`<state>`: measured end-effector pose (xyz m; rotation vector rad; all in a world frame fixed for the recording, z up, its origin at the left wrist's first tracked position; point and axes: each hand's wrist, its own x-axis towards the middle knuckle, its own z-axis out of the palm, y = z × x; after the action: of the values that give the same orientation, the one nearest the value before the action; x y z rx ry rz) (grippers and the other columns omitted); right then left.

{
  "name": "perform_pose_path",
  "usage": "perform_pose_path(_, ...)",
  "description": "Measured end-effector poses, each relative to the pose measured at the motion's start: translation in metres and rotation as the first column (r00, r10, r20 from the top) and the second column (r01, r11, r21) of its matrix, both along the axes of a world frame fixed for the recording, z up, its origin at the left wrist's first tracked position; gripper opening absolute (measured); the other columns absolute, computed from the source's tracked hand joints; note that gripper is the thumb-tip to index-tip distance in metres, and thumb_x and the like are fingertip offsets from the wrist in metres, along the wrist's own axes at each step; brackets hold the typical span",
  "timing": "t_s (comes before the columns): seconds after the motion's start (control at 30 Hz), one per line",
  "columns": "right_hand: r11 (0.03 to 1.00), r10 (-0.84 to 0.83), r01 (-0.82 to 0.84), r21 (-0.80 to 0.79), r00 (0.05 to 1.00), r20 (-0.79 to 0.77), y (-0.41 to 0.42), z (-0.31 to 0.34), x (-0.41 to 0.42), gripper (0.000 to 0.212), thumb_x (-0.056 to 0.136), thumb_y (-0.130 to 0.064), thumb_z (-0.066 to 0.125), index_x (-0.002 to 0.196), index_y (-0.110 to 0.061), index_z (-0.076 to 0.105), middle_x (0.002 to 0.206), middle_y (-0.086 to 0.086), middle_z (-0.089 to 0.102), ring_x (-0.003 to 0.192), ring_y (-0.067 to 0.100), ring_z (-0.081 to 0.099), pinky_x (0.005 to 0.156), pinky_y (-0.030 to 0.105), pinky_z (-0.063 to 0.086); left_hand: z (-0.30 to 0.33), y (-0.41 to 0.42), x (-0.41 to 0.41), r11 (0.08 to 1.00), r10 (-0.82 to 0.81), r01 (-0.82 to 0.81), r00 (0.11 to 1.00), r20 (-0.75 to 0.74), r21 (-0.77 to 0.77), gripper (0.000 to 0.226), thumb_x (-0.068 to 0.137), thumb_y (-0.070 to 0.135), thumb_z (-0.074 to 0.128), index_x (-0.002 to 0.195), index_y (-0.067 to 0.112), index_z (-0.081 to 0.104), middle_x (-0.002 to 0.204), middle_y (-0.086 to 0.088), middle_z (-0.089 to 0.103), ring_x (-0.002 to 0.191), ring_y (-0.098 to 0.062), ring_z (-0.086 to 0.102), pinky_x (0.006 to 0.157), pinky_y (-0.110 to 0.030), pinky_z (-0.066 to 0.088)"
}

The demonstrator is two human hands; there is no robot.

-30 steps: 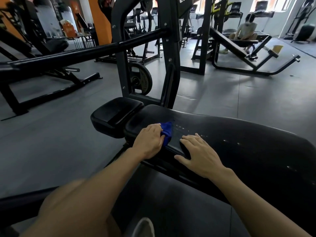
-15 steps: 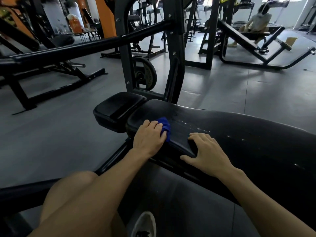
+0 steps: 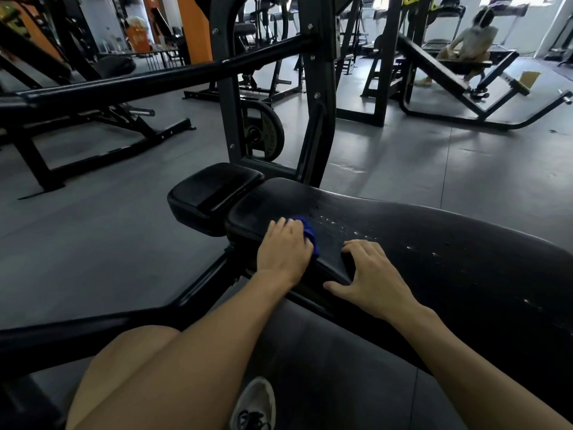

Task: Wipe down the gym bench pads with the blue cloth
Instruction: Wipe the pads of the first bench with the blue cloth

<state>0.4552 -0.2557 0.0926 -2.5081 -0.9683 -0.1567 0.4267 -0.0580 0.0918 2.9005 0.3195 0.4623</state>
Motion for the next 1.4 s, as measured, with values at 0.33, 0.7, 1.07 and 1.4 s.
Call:
perform_pose_path(0.33,1.000,-0.005,0.005,0.023,1.000,0.011,0.003,0.005,-0.004,0.058,0.070,-0.049,0.077,0.114,-0.023,0.052,0.116,-0.006,0.055,0.109,0.012,0.047,0.095,0.023,0.043,-0.007,-0.031,-0.027,0.933,-0.360,0.360,0.932,-0.041,-0.013,0.065,0.100,0.041,0.023,0.154,0.009,0.040,0.163,-0.010,0.034,0.155,-0.023,0.022,0.124,-0.027,0.002)
perform_pose_path(0.7,0.999,-0.026,0.025,0.027,0.999,0.030,0.001,0.002,-0.002,0.058,0.070,-0.066,0.065,0.109,-0.025,0.053,0.111,-0.009,0.054,0.104,0.010,0.046,0.097,0.028,0.043,0.002,-0.015,0.008,0.966,-0.257,0.256,0.965,-0.055,-0.022,0.053,0.106,0.026,0.042,0.154,0.006,0.040,0.164,-0.011,0.034,0.154,-0.021,0.024,0.123,-0.024,0.003)
perform_pose_path(1.07,0.978,-0.183,0.192,-0.082,0.977,0.109,0.007,-0.002,0.002,0.084,0.086,-0.069,0.042,0.149,-0.014,0.038,0.161,0.004,0.030,0.151,0.020,0.020,0.125,0.037,0.015,0.024,0.029,0.040,0.988,-0.157,0.155,0.973,-0.171,-0.026,0.053,0.109,0.024,0.035,0.158,0.004,0.031,0.167,-0.012,0.024,0.155,-0.020,0.017,0.118,-0.020,-0.002)
perform_pose_path(1.4,0.958,-0.167,0.198,-0.209,0.974,0.154,0.008,0.007,0.013,0.091,0.080,-0.085,0.024,0.142,-0.022,0.045,0.153,-0.002,0.040,0.145,0.018,0.028,0.125,0.047,0.000,0.027,0.047,0.030,0.957,-0.286,0.286,0.917,-0.278,-0.040,0.055,0.109,0.030,0.036,0.162,0.018,0.025,0.170,0.002,0.015,0.157,-0.011,0.007,0.123,-0.026,0.004)
